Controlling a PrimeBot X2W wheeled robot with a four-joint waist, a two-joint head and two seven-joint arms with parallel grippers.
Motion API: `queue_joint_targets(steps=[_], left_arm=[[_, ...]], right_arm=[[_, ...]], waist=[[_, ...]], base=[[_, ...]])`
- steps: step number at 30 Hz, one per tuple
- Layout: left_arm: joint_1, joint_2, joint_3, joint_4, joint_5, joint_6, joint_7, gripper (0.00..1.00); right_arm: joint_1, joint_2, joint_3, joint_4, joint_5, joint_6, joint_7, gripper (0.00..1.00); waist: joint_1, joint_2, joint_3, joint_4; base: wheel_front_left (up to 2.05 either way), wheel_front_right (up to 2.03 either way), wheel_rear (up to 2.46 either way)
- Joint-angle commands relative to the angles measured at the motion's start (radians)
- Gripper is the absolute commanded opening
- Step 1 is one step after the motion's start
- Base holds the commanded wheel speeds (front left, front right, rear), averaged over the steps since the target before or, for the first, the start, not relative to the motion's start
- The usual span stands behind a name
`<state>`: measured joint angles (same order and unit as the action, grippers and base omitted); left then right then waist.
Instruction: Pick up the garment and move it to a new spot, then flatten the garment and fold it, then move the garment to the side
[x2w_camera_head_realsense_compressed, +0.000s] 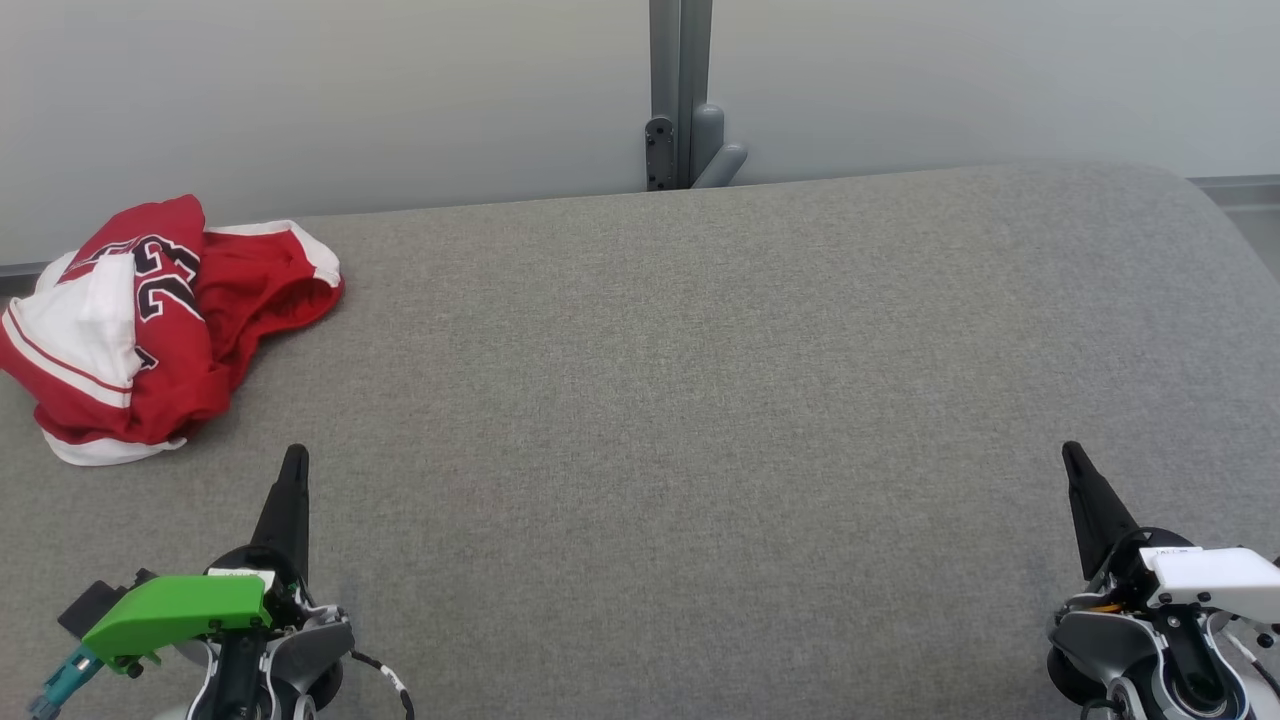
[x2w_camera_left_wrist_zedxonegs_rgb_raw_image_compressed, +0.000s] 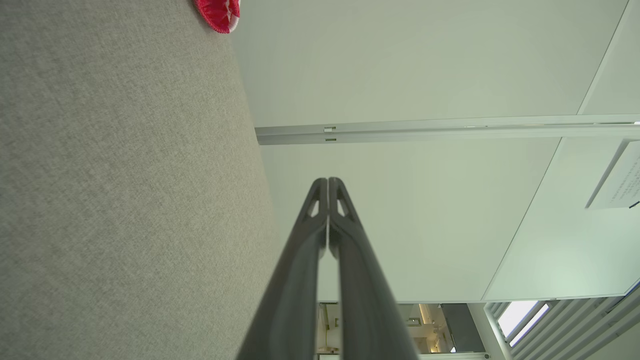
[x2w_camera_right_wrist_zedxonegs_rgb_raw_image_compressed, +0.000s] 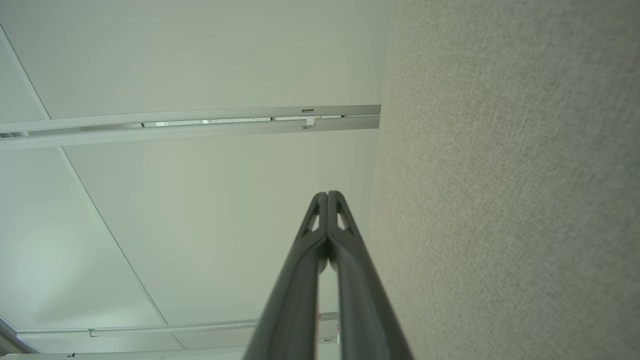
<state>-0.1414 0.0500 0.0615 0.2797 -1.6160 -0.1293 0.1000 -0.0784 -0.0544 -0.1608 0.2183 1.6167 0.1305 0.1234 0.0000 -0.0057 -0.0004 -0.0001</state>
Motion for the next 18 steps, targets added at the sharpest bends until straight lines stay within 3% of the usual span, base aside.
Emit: queue_joint_targets(steps=[1, 7, 8, 18], left_arm=[[-0.013, 0.000, 0.002, 0.001, 0.000, -0.006, -0.001, 0.00], [-0.013, 0.000, 0.002, 0.001, 0.000, -0.006, -0.001, 0.00], [0.000, 0.000, 0.000, 0.000, 0.000, 0.000, 0.000, 1.00], [0.052, -0.006, -0.022, 0.018, 0.008, 0.001, -0.027, 1.00]], right_arm=[[-0.007, -0.001, -0.003, 0.001, -0.004, 0.000, 0.006, 0.00], [-0.007, -0.001, -0.003, 0.001, -0.004, 0.000, 0.006, 0.00], [0.000, 0.000, 0.000, 0.000, 0.000, 0.000, 0.000, 1.00], [0.028, 0.014, 0.031, 0.032, -0.009, 0.000, -0.030, 1.00]], waist=[[0.0000, 0.0057, 0.000, 0.000], [0.0000, 0.0057, 0.000, 0.000], [0.0000, 0.0000, 0.000, 0.000], [0.0000, 0.0003, 0.000, -0.001]], base=[[0.00, 0.00, 0.00], [0.00, 0.00, 0.00], [0.00, 0.00, 0.00], [0.00, 0.00, 0.00]])
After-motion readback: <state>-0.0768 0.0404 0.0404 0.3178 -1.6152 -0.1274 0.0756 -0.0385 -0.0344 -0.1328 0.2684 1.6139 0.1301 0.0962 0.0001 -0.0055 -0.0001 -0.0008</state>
